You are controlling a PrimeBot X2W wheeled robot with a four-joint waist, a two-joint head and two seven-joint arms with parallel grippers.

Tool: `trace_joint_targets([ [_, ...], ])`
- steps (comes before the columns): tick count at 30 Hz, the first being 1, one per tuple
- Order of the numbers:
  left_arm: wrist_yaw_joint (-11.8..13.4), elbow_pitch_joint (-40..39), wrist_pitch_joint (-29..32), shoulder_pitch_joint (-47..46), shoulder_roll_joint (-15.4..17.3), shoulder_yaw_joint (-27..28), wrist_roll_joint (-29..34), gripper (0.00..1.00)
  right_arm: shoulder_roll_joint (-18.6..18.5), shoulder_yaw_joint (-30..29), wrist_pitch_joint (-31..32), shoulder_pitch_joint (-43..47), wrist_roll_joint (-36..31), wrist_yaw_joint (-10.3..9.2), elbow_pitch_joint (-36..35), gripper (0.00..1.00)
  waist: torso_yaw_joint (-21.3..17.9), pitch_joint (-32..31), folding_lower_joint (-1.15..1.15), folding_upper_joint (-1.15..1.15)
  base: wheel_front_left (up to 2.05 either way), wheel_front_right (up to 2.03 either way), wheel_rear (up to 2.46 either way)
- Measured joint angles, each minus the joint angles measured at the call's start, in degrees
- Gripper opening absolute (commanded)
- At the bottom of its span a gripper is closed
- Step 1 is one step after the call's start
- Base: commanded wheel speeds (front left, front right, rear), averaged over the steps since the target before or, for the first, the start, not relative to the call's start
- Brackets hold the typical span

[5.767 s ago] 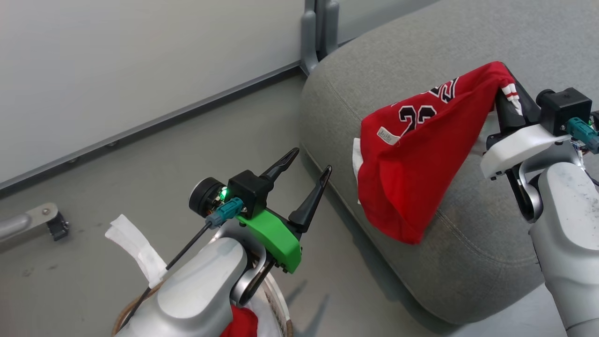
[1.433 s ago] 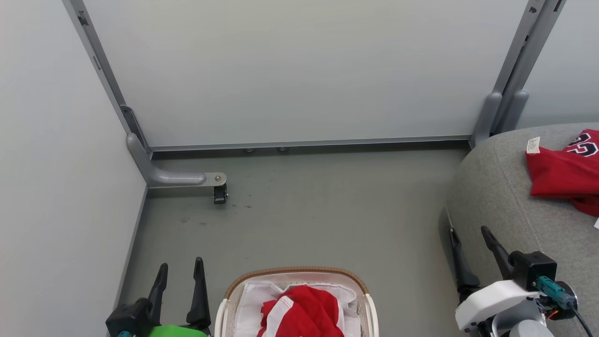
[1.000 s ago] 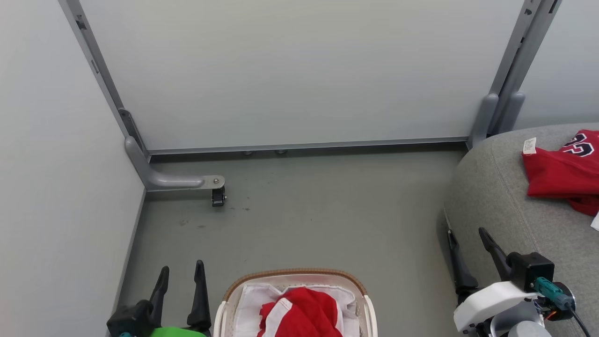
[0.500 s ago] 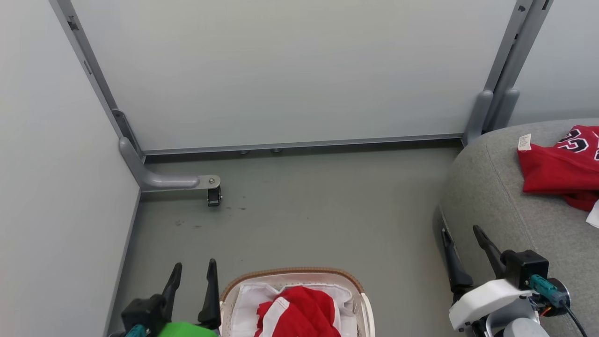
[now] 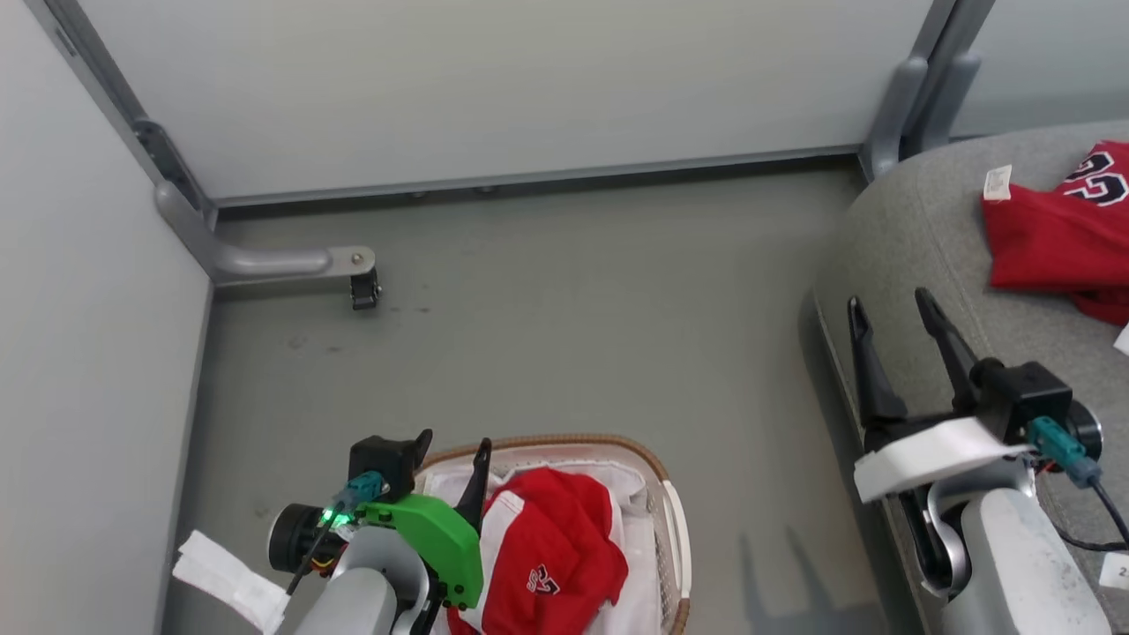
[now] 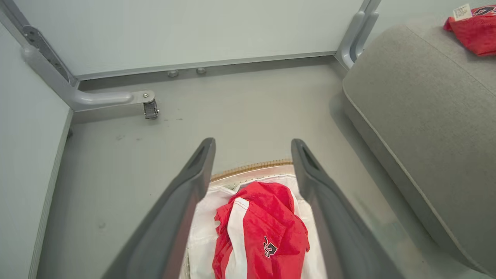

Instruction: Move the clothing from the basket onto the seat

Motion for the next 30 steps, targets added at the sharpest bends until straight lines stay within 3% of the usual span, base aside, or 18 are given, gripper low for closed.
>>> trace_joint_targets([
  [10,-0.64,20.15,3.26,-10.81,-0.46,-3.10,0.12,1.00,-0.05,0.14,0.00,-6.44,0.03,0.00,-3.08,1.00,-3.52,11.89,0.00,0.00,0.00,0.00,0.00],
  [20,-1.62,30.18,5.02,-16.19,-0.56,-5.47,0.35,1.00,-0.07,2.32,0.00,-10.04,3.03,0.00,-4.30,1.00,-7.85,22.25,0.01,0.00,0.00,0.00,0.00],
  [30,1.82,35.33,6.00,-18.67,2.61,-4.47,-0.38,1.00,-0.03,4.55,0.00,-12.32,5.20,0.00,-4.97,1.00,-12.49,28.73,0.01,0.00,0.00,0.00,0.00],
])
